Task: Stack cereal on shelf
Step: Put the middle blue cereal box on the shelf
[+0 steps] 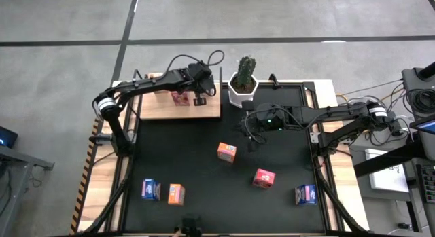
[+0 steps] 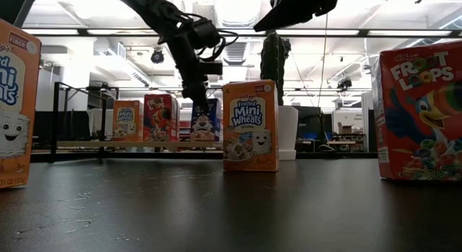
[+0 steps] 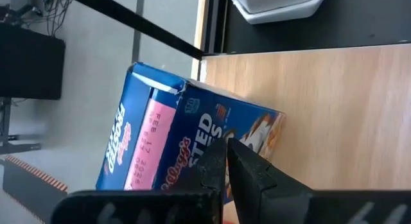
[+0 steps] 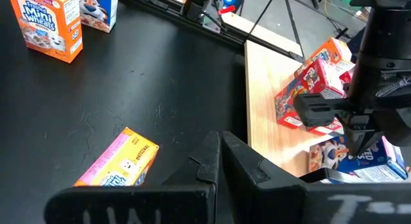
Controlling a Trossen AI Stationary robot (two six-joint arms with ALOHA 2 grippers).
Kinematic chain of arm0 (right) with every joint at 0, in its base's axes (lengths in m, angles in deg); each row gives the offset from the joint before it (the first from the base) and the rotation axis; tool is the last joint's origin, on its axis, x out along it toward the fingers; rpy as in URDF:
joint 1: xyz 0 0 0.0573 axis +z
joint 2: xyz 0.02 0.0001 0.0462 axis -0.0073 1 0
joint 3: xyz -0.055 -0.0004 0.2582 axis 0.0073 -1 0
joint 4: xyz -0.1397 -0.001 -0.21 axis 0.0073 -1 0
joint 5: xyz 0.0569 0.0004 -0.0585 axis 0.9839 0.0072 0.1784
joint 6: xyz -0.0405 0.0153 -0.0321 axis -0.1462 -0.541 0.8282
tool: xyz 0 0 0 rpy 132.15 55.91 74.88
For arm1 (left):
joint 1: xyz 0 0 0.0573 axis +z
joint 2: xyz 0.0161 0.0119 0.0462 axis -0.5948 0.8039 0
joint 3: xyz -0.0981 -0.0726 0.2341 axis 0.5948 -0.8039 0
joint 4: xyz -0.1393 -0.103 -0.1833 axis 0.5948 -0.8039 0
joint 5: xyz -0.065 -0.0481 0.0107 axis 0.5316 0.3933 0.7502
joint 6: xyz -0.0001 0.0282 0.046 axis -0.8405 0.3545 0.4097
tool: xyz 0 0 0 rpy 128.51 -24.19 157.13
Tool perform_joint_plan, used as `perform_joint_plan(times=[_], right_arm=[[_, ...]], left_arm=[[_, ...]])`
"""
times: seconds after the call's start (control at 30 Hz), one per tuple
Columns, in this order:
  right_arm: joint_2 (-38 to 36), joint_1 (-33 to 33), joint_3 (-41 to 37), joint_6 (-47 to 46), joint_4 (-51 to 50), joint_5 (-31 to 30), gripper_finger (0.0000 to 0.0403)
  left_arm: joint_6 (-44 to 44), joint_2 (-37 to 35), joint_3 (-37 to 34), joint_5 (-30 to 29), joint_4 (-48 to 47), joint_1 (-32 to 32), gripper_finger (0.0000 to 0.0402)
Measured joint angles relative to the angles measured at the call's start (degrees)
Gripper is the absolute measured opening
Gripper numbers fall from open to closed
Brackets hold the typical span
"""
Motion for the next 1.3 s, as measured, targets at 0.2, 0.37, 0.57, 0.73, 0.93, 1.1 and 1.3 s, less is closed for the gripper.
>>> perform_joint_plan(times=[0.2,0.37,0.57,0.73,0.93,1.1,1.3], right_arm=[[0.0,0.0,0.0,0.0,0.0,0.0,0.0009],[0.0,0.0,0.0,0.0,0.0,0.0,0.0009],[0.0,0.0,0.0,0.0,0.0,0.0,0.0009],[0.0,0.0,0.0,-0.2,-0.1,0.0,0.0009],[0.0,0.0,0.0,-0.6,-0.5,0.0,0.0009],[0.0,0.0,0.0,-0.6,-0.5,0.0,0.0009],[0.0,0.0,0.0,-0.6,-0.7,0.0,0.0009]], left_arm=[[-0.6,0.0,0.0,0.8,0.4,0.0,0.0001],[-2.0,0.0,0.0,1.9,0.9,0.0,0.0001],[-2.5,0.0,0.0,1.9,1.4,0.1,0.0001],[-2.5,0.0,0.0,1.9,1.4,0.2,0.0001],[-2.5,-0.5,0.0,1.9,0.9,-0.2,0.0001],[-2.4,-2.2,0.1,2.0,-1.6,-1.5,0.0001],[0.3,-1.5,0.1,8.1,-4.2,-1.6,0.0001]])
